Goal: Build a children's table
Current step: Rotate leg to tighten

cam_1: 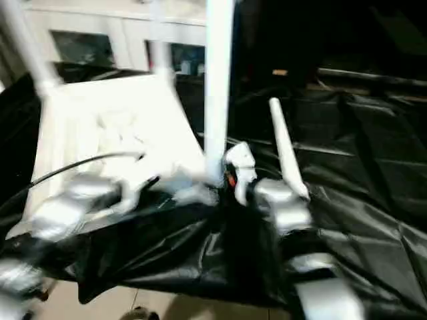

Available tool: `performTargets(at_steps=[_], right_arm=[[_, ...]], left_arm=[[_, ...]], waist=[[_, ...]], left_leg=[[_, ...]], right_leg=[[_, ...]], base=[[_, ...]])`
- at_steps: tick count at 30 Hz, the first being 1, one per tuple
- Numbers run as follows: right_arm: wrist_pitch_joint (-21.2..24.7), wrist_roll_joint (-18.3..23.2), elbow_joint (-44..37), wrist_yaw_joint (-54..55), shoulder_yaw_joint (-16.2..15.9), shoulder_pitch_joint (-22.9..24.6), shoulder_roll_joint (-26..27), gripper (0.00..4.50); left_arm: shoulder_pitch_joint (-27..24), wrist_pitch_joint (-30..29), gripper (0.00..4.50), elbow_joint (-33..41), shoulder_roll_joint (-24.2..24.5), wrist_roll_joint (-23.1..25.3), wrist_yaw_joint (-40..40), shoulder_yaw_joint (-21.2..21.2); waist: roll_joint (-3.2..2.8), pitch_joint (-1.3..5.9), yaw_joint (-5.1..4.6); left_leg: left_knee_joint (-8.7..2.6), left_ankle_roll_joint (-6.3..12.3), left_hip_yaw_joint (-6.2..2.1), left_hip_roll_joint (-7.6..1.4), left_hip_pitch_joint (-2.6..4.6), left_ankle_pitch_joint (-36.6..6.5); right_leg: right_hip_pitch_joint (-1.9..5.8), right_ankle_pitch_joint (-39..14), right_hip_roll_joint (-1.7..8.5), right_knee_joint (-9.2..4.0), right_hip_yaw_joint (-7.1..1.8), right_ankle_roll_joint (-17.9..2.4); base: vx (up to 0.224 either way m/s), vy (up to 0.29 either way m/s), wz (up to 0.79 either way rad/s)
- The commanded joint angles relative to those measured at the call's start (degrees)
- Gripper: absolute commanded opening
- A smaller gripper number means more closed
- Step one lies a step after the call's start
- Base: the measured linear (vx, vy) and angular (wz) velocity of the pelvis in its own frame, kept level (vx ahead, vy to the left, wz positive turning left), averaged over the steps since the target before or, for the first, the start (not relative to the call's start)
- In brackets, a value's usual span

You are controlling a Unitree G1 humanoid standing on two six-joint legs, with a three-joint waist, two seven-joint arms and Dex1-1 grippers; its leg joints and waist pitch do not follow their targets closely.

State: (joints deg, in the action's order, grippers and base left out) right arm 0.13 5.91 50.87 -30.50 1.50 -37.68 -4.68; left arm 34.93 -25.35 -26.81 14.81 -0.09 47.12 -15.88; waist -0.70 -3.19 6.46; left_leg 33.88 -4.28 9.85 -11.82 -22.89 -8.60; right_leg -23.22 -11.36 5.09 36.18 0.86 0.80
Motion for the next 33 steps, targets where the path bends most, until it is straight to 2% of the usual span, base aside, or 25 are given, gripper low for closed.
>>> performTargets(at_steps=[1,3,4,5,6,7,9,12,13,16,18,19,20,21,23,25,26,29,30,31,32,33], right_arm=[[2.65,0.01,3.36,5.26,-0.37,0.62,2.79,2.79],[1.71,-1.01,4.36,7.68,-1.64,-0.51,5.64,2.79],[0.18,-1.86,4.62,6.28,-3.13,-1.15,7.31,2.79],[-0.26,-1.67,4.47,5.17,-3.24,-1.34,7.85,2.79],[-0.48,-1.32,4.26,3.97,-3.23,-1.49,8.29,3.13],[-0.52,-1.18,4.20,3.66,-3.18,-1.53,8.41,3.13],[-1.12,-1.66,3.84,1.14,-3.62,-1.96,7.87,3.48],[-1.88,-2.36,3.72,0.08,-4.11,-2.18,6.84,3.58],[-3.58,-3.30,3.98,0.06,-4.76,-2.53,5.21,3.71],[-3.96,-2.08,2.58,-7.04,-4.74,-2.34,2.17,3.71],[-3.04,-0.80,0.62,-14.03,-5.13,-1.98,-0.73,3.71],[-3.04,-0.80,0.62,-14.03,-5.13,-1.98,-0.73,3.71],[-3.01,-0.49,-0.68,-18.70,-5.62,-1.62,-2.42,3.71],[-3.05,-0.49,-1.04,-20.14,-5.73,-1.51,-2.88,3.71],[-1.78,0.37,-4.55,-30.56,-7.83,-0.32,-6.93,3.71],[-1.11,0.67,-5.33,-32.76,-8.31,-0.08,-7.85,3.71],[0.25,1.26,-6.90,-36.69,-9.07,0.28,-9.60,3.71],[1.65,1.52,-7.92,-39.87,-9.70,0.35,-10.81,3.71],[1.97,1.56,-8.12,-40.65,-9.83,0.37,-11.02,3.71],[2.48,1.56,-8.37,-41.87,-10.10,0.36,-11.30,3.71],[2.87,1.47,-8.68,-42.55,-10.33,0.41,-11.47,3.56],[3.04,1.44,-8.84,-42.77,-10.48,0.42,-11.54,3.47]], left_arm=[[3.34,-0.38,0.00,-2.19,-1.71,0.68,-7.81,3.14],[5.15,0.34,0.00,-4.33,-4.62,1.07,-11.29,3.22],[5.82,1.44,0.00,-5.16,-5.94,1.48,-11.92,2.65],[5.86,1.83,0.00,-5.20,-6.27,1.64,-11.58,2.29],[5.77,2.16,0.00,-5.00,-6.46,1.74,-10.99,1.91],[5.72,2.24,0.00,-4.93,-6.50,1.76,-10.80,1.81],[4.60,2.93,0.00,-3.38,-5.84,1.57,-8.14,1.15],[3.73,3.30,0.00,-2.21,-4.72,1.22,-6.19,0.66],[2.98,4.06,0.00,-1.47,-3.22,0.70,-3.82,0.03],[1.23,4.34,0.00,1.26,-0.30,-0.17,0.81,-0.45],[-0.35,4.96,0.00,3.93,2.59,-1.16,5.56,-0.97],[-0.35,4.96,0.00,3.93,2.59,-1.16,5.56,-0.97],[-1.34,5.65,0.00,5.68,4.32,-2.15,8.91,-1.20],[-1.64,5.85,0.00,6.21,4.84,-2.43,9.93,-1.25],[-3.63,6.13,0.00,9.87,9.48,-4.16,17.52,-2.18],[-3.98,6.14,0.00,10.51,10.47,-4.46,19.01,-2.39],[-4.50,6.61,0.00,11.15,12.22,-5.28,21.75,-2.38],[-4.62,6.40,0.00,11.22,13.78,-5.94,24.01,-2.28],[-4.65,6.50,0.00,11.17,14.18,-6.01,24.78,-2.30],[-4.68,6.66,0.00,10.98,14.77,-6.02,25.85,-2.30],[-4.72,6.70,0.00,10.96,15.07,-6.13,26.34,-2.30],[-4.74,6.72,0.00,10.96,15.20,-6.22,26.51,-2.30]], waist=[[-0.71,3.87,-0.49],[-0.71,4.01,-0.48],[-0.45,4.04,-0.47],[-0.38,4.08,-0.37],[-0.36,4.06,-0.35],[-0.40,4.06,-0.34],[-0.05,3.96,-0.41],[-0.10,3.92,-0.51],[-0.16,3.91,-0.57],[-0.06,4.08,-0.81],[-0.18,4.32,-1.13],[-0.16,4.30,-1.20],[-0.27,4.36,-1.15],[-0.10,4.43,-1.12],[-0.22,4.58,-0.91],[-0.49,4.67,-0.47],[-0.47,4.58,-0.30],[-0.81,4.39,0.41],[-0.68,4.36,0.56],[-1.00,4.22,0.64],[-0.91,4.25,0.76],[-1.33,4.21,0.82]], left_leg=[[-4.79,-3.81,-0.09,-0.34,2.12,-21.85],[-4.73,-3.22,-0.10,-0.32,1.88,-21.02],[-4.68,-2.79,-0.02,-0.35,1.78,-20.65],[-4.67,-2.35,-0.03,-0.33,1.58,-19.88],[-4.66,-1.93,-0.04,-0.36,1.51,-19.34],[-4.67,-1.79,-0.02,-0.36,1.50,-19.25],[-4.73,-1.39,0.04,-0.40,1.49,-19.73],[-4.84,-1.31,-0.09,-0.50,1.39,-20.16],[-4.87,-1.36,-0.12,-0.53,1.40,-19.93],[-4.77,-0.89,-0.08,-0.52,1.23,-18.72],[-4.39,0.67,0.00,-0.57,0.98,-15.33],[-4.36,1.05,0.07,-0.57,0.87,-14.44],[-4.13,1.68,0.19,-0.56,1.05,-13.06],[-4.07,2.11,0.18,-0.56,0.97,-12.47],[-3.67,3.66,0.45,-0.65,1.01,-9.63],[-3.44,4.43,0.52,-0.79,1.35,-8.65],[-3.50,4.85,0.62,-0.86,1.47,-9.28],[-3.66,3.89,0.72,-1.02,1.76,-11.63],[-3.83,3.01,0.67,-1.03,1.71,-12.36],[-4.01,2.09,0.62,-1.01,1.81,-14.17],[-4.16,1.19,0.54,-1.03,1.82,-15.49],[-4.20,0.72,0.48,-1.02,1.89,-16.20]], right_leg=[[1.41,-15.59,1.79,-5.17,-0.79,-10.63],[1.51,-13.87,1.82,-5.11,-0.74,-10.47],[1.58,-12.95,1.80,-5.15,-0.72,-10.50],[1.74,-12.27,1.83,-5.10,-0.66,-10.36],[1.81,-11.82,1.88,-5.02,-0.66,-10.40],[1.82,-11.72,1.86,-5.04,-0.66,-10.40],[1.78,-12.64,1.84,-5.17,-0.63,-10.30],[1.79,-14.08,1.99,-5.20,-0.62,-9.98],[1.71,-14.26,2.07,-5.23,-0.63,-10.02],[2.02,-12.02,1.99,-4.95,-0.61,-10.56],[2.39,-5.50,1.80,-4.28,-0.50,-12.29],[2.44,-4.09,1.73,-4.16,-0.50,-12.65],[2.38,-1.59,1.64,-3.95,-0.47,-13.47],[2.60,-0.63,1.63,-3.84,-0.41,-13.79],[2.66,3.75,1.39,-3.31,-0.27,-15.04],[2.44,5.59,1.26,-3.11,-0.11,-16.13],[2.38,4.70,1.29,-3.18,-0.09,-16.49],[2.04,1.13,1.49,-3.39,-0.19,-16.44],[2.10,-0.06,1.54,-3.40,-0.19,-16.18],[1.96,-1.85,1.52,-3.63,-0.20,-15.84],[2.03,-3.40,1.67,-3.65,-0.23,-15.53],[1.92,-4.08,1.69,-3.67,-0.26,-15.40]], base=[[0.000,0.000,0.00],[0.000,0.000,0.00],[0.000,0.000,0.00],[0.000,0.000,0.00],[0.000,0.000,0.00],[0.000,0.000,0.00],[0.000,0.000,0.00],[0.000,0.000,0.00],[0.000,0.000,0.00],[0.000,0.000,0.00],[0.000,0.000,0.00],[0.000,0.000,0.00],[0.000,0.000,0.00],[0.000,0.000,0.00],[0.000,0.000,0.00],[0.000,0.000,0.00],[0.000,0.000,0.00],[0.000,0.000,0.00],[0.000,0.000,0.00],[0.000,0.000,0.00],[0.000,0.000,0.00],[0.000,0.000,0.00]])
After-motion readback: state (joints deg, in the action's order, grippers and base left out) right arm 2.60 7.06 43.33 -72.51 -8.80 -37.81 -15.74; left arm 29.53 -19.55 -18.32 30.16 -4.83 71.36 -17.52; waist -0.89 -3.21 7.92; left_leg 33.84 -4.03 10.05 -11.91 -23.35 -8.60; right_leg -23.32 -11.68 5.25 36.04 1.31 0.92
